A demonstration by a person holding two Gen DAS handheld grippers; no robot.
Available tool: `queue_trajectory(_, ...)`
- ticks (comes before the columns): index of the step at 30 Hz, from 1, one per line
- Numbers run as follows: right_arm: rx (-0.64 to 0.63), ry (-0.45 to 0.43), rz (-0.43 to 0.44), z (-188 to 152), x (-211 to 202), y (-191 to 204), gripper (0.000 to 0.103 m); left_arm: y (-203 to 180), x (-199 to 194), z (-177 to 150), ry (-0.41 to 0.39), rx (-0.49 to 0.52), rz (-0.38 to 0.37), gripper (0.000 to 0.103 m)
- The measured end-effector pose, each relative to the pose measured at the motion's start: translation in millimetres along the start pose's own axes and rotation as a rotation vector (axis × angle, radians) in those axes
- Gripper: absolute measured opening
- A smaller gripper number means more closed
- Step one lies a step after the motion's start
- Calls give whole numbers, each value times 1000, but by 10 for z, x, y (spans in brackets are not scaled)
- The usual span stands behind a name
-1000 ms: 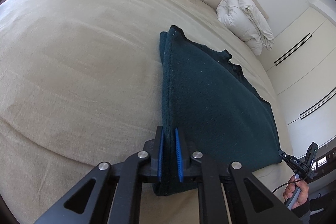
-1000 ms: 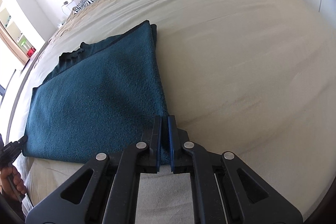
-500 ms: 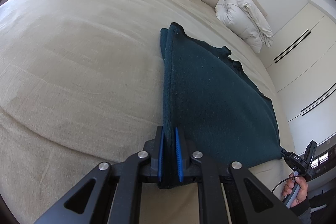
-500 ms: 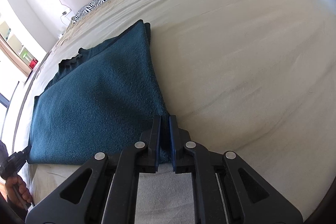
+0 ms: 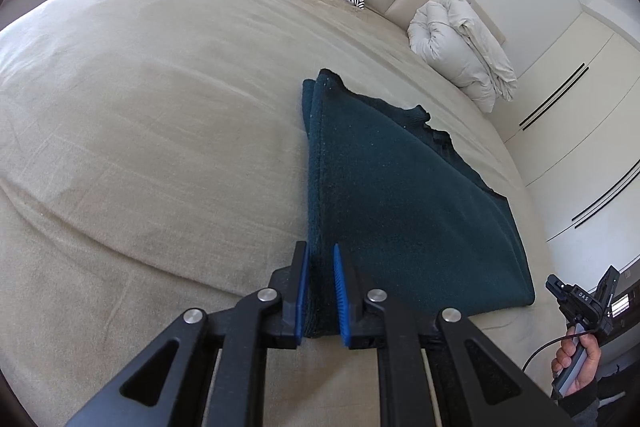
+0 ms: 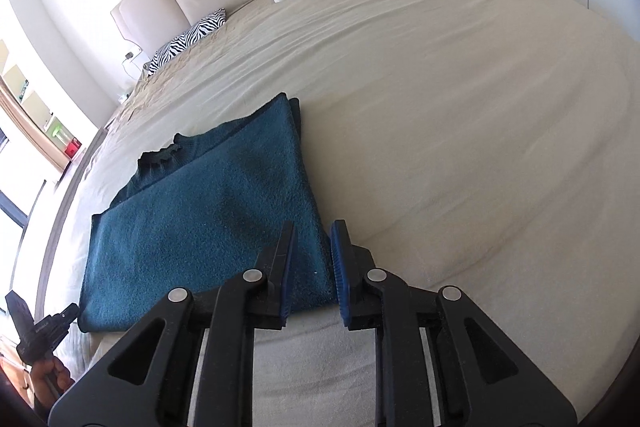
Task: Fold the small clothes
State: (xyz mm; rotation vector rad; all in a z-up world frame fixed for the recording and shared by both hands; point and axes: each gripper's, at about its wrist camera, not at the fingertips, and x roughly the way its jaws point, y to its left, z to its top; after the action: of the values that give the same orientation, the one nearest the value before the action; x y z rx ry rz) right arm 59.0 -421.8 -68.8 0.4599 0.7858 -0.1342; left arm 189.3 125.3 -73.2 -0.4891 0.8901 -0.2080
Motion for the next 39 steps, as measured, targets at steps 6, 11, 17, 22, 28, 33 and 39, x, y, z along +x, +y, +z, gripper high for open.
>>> queue_trajectory(6,-2,16,136,249,85,411,48,-485,-96,336,-70,106,-39,49)
queue_trajectory(11,-9,61,283,360,490,986,63,-993,354,706,-68,225,-46,59)
queue_trajectory(17,5,196,430,439,1237,1670,61,-1356,1183,1124,-56,332,-4,59)
queue_trajectory(22,22,327,554,377,1854,2079,61,-1074,1697,1195,39,250,23,58)
queue_trajectory(28,76,330,511,389,2269,1987,33,-543,1585,976,23,127,-30,33)
queue_trajectory(33,223,230,490,555,2251,1399,23,-526,1558,943,15,124,-28,31)
queue_trajectory(39,432,65,376,626,1979,499,17,-524,1557,932,13,130,-28,31)
